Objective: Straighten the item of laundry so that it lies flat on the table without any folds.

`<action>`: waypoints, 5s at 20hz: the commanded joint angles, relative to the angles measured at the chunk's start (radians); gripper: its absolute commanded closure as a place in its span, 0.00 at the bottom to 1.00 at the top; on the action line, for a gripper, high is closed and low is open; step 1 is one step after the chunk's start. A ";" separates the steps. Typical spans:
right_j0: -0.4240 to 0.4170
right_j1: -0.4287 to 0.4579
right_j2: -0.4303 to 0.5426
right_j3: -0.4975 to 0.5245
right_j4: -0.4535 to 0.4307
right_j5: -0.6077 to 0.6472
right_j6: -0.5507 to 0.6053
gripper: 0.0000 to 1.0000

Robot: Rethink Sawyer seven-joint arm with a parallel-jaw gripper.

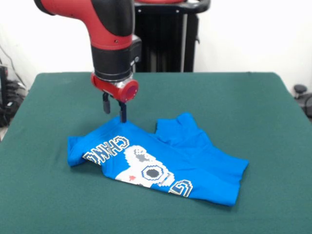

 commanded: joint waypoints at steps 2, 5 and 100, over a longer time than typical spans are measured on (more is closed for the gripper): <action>-0.031 0.041 0.033 0.077 -0.033 -0.028 0.066 0.00; -0.042 0.049 0.038 0.079 -0.040 -0.042 0.063 0.00; 0.010 -0.009 0.050 -0.047 -0.022 0.178 0.056 0.00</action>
